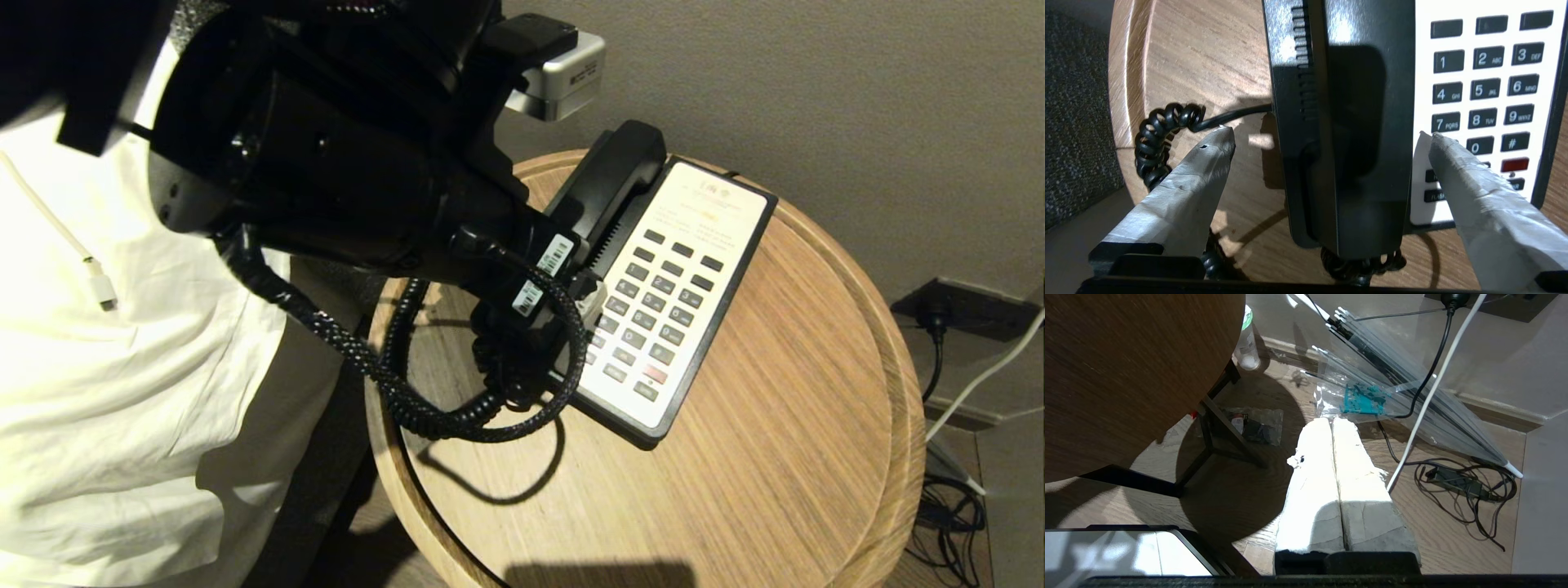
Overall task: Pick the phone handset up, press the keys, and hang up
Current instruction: Pick up the desk phone handset
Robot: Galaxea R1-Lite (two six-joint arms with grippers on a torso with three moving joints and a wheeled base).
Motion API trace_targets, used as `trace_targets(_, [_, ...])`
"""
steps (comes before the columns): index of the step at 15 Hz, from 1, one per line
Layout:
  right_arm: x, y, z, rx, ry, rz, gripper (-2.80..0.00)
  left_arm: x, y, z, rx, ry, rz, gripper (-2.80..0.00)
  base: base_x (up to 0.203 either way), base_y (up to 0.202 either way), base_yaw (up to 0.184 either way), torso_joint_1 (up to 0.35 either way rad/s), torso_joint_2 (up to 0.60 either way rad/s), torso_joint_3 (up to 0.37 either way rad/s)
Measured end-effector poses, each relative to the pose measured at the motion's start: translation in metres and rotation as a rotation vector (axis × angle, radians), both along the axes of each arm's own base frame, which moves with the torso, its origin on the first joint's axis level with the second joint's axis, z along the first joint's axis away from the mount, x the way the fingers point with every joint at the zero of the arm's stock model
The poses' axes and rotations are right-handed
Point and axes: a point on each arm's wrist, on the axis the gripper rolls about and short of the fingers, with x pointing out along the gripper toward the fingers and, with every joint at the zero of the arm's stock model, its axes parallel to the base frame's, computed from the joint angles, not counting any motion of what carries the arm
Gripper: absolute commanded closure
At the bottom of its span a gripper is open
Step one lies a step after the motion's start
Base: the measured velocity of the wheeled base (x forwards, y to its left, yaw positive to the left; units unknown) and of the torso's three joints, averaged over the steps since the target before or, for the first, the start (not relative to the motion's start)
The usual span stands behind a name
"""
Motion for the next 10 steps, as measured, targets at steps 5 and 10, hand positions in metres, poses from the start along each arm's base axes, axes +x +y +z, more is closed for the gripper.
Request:
trace_targets(5, [0.0000, 0.0000, 0.0000, 0.000, 0.000, 0.000, 0.00, 0.0019, -0.0032, -0.0009, -0.009, 0.000, -0.011, -2.80, 0.000, 0.000, 0.000, 0.000, 0.00, 0.000])
trace_targets(10, [0.0000, 0.0000, 0.0000, 0.000, 0.000, 0.000, 0.00, 0.0025, -0.0034, -0.0005, -0.014, -0.004, -0.011, 0.00, 0.000, 0.000, 0.000, 0.000, 0.00, 0.000])
